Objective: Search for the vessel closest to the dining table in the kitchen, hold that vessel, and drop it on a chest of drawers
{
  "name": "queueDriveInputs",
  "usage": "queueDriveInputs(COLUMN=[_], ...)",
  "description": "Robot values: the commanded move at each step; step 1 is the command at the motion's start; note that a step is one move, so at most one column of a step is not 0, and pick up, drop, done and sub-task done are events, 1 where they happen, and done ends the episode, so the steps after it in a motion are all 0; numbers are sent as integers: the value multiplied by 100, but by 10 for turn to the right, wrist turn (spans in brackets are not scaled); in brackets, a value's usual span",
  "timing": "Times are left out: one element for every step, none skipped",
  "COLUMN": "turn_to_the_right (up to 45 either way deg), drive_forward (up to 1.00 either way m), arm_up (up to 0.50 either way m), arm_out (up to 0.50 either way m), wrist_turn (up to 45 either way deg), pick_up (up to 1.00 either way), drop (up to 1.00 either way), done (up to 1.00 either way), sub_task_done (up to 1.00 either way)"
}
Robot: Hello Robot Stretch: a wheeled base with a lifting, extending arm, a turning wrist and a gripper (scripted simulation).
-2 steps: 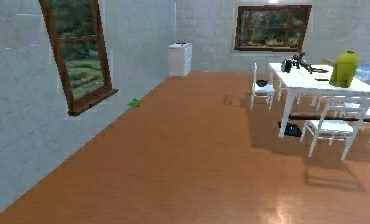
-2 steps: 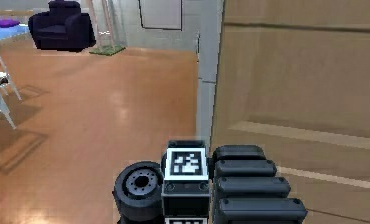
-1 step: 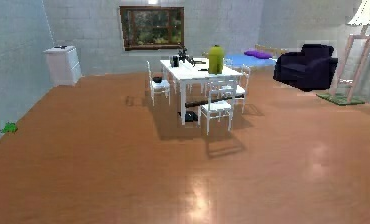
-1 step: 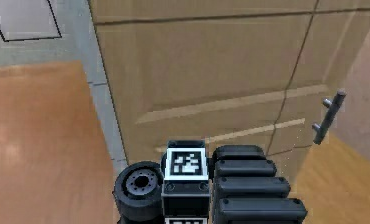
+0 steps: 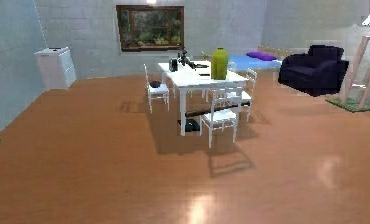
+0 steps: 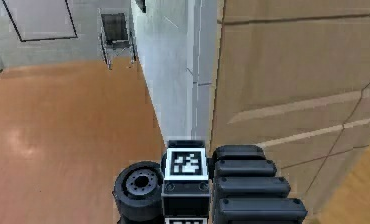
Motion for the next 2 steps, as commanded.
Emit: queueDriveInputs(turn_to_the_right=[-240, 0], drive_forward=[0, 100], arm_up=[0, 0], arm_out=[0, 0], wrist_turn=[0, 0], pick_up=[0, 0], drop=[0, 0], done=[0, 0], sub_task_done=[0, 0])
